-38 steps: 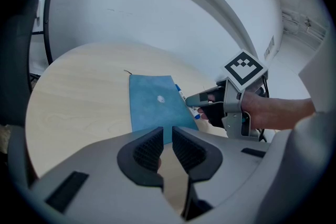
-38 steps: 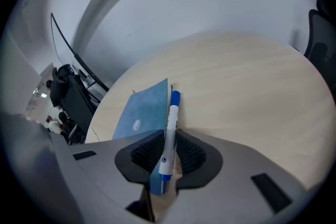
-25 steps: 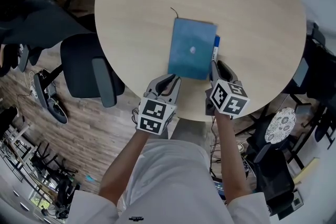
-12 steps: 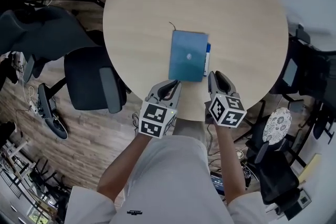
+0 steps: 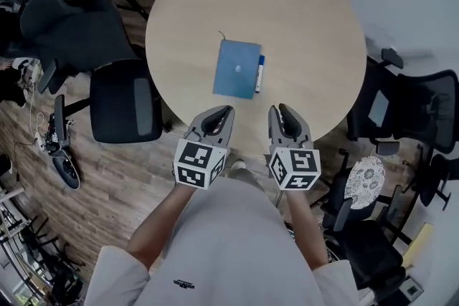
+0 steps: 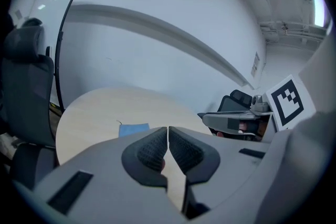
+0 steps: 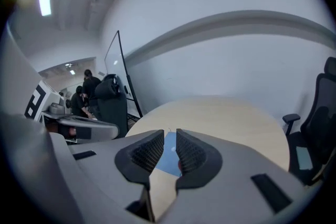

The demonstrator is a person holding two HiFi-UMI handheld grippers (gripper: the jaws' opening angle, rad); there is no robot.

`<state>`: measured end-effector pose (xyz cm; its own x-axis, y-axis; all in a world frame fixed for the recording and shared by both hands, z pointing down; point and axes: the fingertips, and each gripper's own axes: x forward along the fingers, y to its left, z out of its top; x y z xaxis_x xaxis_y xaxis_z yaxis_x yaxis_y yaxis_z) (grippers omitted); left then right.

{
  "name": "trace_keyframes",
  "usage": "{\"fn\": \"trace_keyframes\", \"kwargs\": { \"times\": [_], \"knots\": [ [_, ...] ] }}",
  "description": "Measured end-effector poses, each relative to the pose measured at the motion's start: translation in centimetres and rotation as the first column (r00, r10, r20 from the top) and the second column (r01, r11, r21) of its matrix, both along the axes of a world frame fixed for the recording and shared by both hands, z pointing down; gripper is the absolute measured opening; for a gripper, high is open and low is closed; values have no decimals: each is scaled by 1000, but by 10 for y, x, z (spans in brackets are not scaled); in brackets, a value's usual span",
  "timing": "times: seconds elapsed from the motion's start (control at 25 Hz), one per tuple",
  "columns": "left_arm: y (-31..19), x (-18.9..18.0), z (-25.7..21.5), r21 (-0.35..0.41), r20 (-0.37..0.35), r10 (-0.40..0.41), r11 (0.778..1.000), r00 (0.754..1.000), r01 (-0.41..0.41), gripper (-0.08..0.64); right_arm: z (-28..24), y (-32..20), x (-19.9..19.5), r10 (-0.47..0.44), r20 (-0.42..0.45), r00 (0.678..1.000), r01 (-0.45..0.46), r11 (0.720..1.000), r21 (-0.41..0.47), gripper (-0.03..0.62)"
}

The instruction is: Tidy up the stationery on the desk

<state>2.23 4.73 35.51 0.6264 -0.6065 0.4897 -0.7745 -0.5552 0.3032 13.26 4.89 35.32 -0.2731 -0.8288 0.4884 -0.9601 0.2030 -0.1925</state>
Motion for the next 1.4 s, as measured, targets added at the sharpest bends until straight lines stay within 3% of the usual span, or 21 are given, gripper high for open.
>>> {"fn": "trace_keyframes", "kwargs": {
  "times": [0.32,0.56,0.72,0.92,1.4],
  "knots": [
    [110,26,-61,147,8,-23,989,1000,22,23,-59,119,11,-77,-33,996,81,987,141,92],
    [184,32,-81,153,2,-18,988,1000,18,23,-75,189,14,-79,-56,995,88,980,176,92],
    [219,35,-82,151,40,45,987,998,-50,23,-74,217,13,-22,-42,999,29,987,157,64],
    [237,30,-79,142,38,99,984,994,-103,24,-73,228,0,17,-36,999,-11,989,149,63],
    [212,5,-85,177,3,111,978,994,-110,25,-73,223,-38,37,-73,997,-26,990,137,55]
  ]
}}
